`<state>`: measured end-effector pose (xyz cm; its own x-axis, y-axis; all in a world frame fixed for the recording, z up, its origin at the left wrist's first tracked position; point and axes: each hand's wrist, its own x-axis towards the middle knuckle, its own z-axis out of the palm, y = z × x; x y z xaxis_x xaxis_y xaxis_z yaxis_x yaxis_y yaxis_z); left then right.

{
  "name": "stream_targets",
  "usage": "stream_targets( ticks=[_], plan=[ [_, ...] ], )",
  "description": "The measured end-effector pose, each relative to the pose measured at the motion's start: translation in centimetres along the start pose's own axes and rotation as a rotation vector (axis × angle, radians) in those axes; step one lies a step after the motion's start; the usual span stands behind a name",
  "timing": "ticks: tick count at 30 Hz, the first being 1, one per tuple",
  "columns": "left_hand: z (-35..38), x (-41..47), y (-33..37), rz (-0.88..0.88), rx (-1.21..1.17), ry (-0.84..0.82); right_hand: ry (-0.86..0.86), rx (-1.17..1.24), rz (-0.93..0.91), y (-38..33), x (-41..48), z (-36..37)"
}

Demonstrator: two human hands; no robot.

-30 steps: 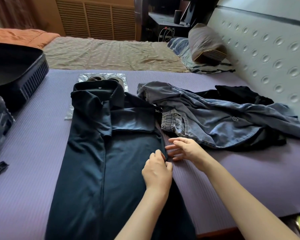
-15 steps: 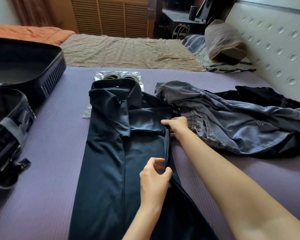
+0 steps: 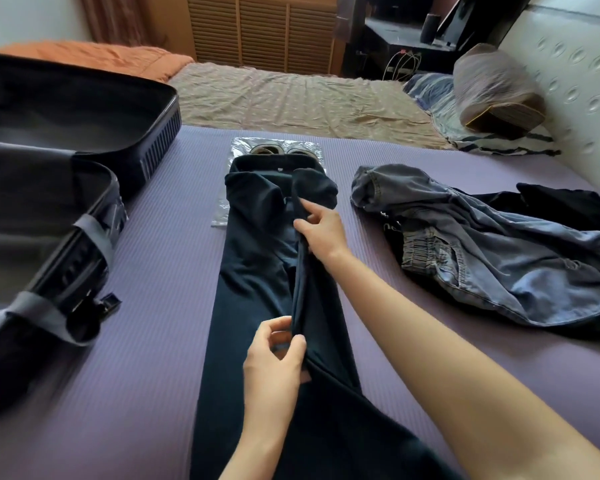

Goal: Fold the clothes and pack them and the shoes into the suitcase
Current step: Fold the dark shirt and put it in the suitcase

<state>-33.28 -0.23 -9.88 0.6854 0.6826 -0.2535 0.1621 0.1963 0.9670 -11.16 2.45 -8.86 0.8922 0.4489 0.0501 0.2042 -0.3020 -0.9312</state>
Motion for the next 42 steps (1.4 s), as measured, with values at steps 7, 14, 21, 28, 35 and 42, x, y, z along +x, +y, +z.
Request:
stream_targets(
  ticks=[7,14,21,28,35,42],
  plan=[
    [-3.7,0.8,-0.9,-0.018,0.011,0.047,-0.120,-0.209,0.024,0.9,-0.8,3.5],
    [-3.3,0.8,-1.3,0.001,0.075,0.081,-0.218,-0.002,0.106,-0.1,-2.0,2.0],
    [-3.2,0.3,-1.1,0.089,0.336,0.112,-0.191,0.048,0.082,-0.5,-7.4,-3.0],
    [-3.4,0.6,-1.1,0.108,0.395,0.101,-0.265,-0.258,0.085,2.2,-18.7,-8.3],
    [-4.3,0.9,-1.1,0.052,0.295,0.049,-0.358,-0.707,0.037,2.5,-26.5,-11.3],
    [-4.8,1.2,-1.9,0.061,0.268,0.028,-0.324,-0.633,-0.022,-1.1,-32.5,-7.6]
  ],
)
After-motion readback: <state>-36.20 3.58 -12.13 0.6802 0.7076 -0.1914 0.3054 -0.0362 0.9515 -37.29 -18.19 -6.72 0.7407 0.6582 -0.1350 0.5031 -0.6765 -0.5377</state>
